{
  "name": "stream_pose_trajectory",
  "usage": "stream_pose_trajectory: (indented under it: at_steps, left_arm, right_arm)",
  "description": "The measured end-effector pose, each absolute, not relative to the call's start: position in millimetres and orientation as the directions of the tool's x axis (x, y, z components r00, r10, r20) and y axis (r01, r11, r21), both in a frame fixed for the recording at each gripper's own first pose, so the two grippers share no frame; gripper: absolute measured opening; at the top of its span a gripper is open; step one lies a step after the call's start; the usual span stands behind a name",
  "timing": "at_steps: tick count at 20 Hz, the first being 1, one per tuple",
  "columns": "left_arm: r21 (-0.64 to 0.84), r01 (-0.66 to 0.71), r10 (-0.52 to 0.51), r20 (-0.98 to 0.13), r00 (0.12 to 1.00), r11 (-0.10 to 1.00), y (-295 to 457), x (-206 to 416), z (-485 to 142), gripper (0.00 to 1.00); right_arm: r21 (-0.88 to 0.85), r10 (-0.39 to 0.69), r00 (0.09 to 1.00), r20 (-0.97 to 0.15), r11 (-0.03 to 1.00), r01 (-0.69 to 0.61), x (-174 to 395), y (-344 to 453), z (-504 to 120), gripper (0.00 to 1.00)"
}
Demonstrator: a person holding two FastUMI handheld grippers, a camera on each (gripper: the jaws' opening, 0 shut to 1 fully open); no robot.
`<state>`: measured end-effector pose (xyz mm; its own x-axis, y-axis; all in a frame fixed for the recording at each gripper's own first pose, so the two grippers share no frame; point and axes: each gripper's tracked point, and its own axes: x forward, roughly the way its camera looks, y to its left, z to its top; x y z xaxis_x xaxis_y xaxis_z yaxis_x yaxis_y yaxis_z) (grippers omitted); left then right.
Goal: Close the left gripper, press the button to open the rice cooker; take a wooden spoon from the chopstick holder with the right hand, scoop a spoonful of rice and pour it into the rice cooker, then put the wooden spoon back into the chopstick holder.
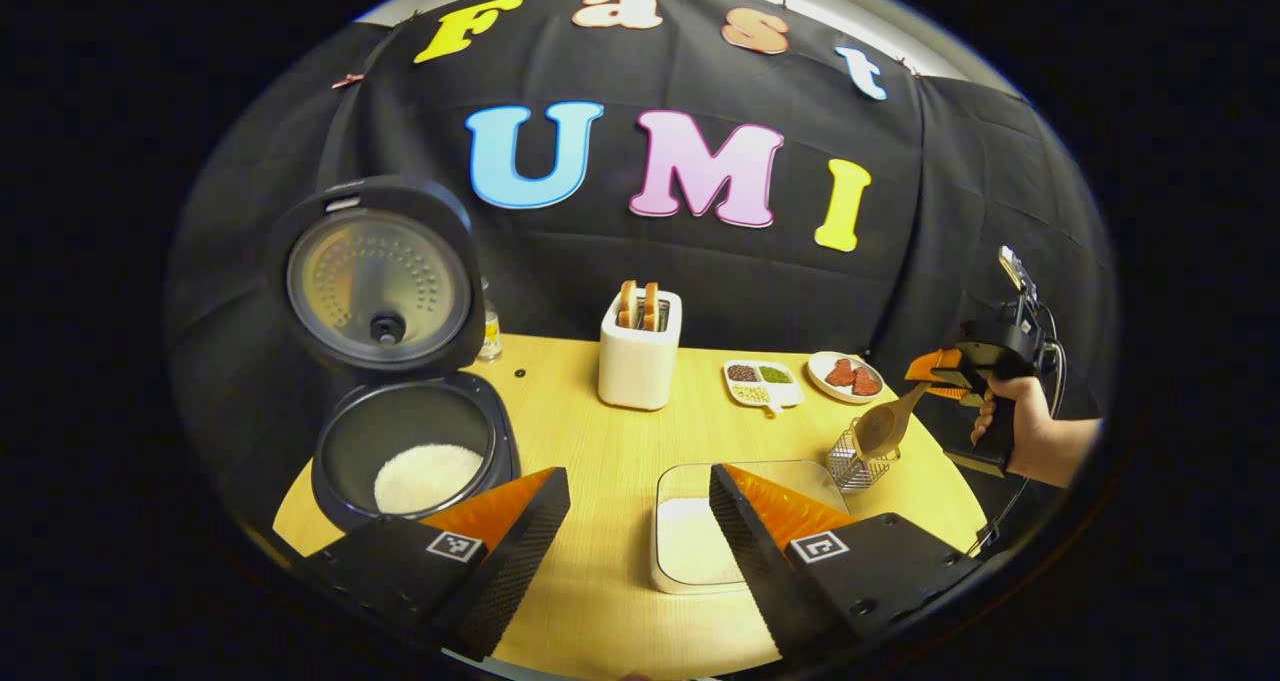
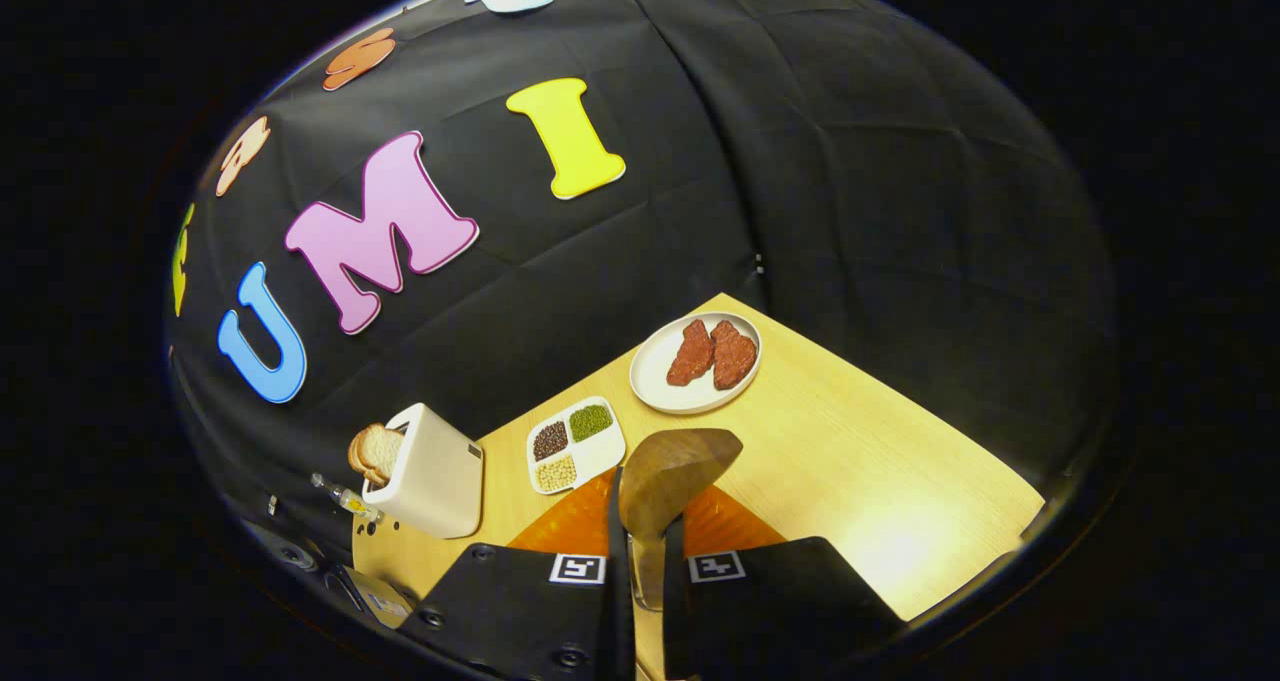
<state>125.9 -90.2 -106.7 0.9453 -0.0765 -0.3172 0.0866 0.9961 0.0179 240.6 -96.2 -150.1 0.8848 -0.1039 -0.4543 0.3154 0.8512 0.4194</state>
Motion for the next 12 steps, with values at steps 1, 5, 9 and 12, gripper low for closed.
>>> stream_pose_trajectory:
  at_steps: [1, 5, 9, 12]
  left_arm:
    - [0.031, 0.105, -0.09, -0.306, 0.948, 0.994, -87.6, 125.6, -105.6, 0.96]
    - [0.025, 0.142, -0.129, -0.283, 0.951, 0.99, -75.6, 116.0, -107.6, 0.96]
    - [-0.009, 0.133, -0.13, -0.294, 0.947, 0.991, -53.6, 102.9, -115.8, 0.96]
    - [-0.021, 0.117, -0.118, -0.293, 0.949, 0.993, -36.0, 92.9, -118.1, 0.96]
  right_arm:
    - [0.426, -0.107, 0.893, -0.437, 0.85, 0.311, 234.6, -93.5, -139.0, 0.15]
    - [0.404, -0.113, 0.922, -0.372, 0.874, 0.27, 209.2, -77.2, -101.3, 0.15]
    - [0.349, -0.09, 0.943, -0.321, 0.914, 0.206, 188.6, -49.5, -79.6, 0.15]
    - [0.342, -0.048, 0.953, -0.299, 0.927, 0.154, 174.1, -22.3, -66.5, 0.15]
